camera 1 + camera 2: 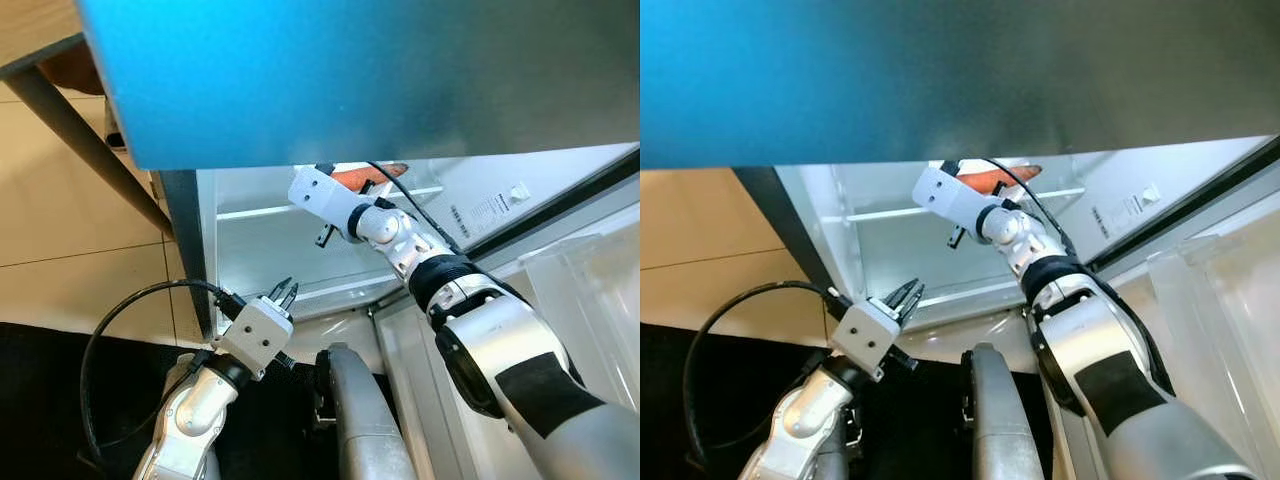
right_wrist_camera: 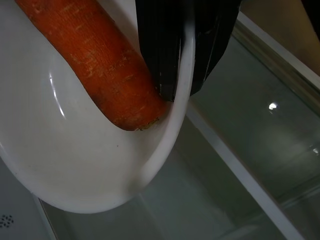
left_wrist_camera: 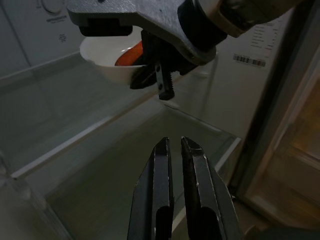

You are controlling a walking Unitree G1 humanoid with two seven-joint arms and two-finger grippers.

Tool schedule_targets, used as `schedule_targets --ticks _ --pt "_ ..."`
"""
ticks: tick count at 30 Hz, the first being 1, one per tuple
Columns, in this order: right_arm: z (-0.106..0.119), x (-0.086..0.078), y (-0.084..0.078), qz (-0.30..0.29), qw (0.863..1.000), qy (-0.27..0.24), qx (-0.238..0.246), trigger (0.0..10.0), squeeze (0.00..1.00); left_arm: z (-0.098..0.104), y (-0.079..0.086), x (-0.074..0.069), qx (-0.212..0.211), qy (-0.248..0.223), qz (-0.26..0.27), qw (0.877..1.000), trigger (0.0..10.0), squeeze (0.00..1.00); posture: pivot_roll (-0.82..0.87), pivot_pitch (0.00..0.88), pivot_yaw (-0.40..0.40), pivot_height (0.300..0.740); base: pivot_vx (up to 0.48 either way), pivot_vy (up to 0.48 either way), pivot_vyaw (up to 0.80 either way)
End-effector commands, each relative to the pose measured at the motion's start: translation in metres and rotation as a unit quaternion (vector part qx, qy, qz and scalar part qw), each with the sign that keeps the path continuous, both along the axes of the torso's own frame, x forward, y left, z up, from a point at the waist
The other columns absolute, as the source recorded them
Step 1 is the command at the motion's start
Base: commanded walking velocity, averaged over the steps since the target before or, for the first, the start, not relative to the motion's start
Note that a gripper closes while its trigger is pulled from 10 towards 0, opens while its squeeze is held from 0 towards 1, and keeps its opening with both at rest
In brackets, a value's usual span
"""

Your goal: Restocking fridge

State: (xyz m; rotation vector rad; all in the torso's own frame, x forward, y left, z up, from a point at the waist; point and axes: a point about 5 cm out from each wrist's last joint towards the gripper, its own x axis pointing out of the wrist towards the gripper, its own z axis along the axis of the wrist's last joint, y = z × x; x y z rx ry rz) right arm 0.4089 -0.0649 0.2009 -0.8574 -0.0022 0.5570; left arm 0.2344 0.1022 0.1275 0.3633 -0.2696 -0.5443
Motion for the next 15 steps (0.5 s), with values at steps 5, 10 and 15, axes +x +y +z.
schedule_targets --ticks 5,10,15 --pt "-0.0007 0.0019 -0.0077 -0.024 1.000 0.002 0.012 10.0 0.07 -0.0053 -0.0035 -0.0059 0.016 0.015 -0.014 1.000 10.0 0.00 0.09 0.425 -0.244 0.632 0.000 0.000 0.00" --pt "0.0007 0.0024 -0.0082 -0.028 1.000 -0.005 0.009 10.0 0.66 -0.0053 -0.0036 -0.0056 0.018 0.017 -0.013 1.000 10.0 0.00 0.09 0.425 -0.241 0.632 0.000 0.000 0.00" --pt "0.0025 0.0030 -0.0086 -0.033 0.999 -0.017 0.006 10.0 0.66 -0.0026 -0.0036 -0.0036 0.013 0.014 -0.007 1.000 10.0 0.00 0.09 0.421 -0.239 0.632 0.000 0.000 0.00"
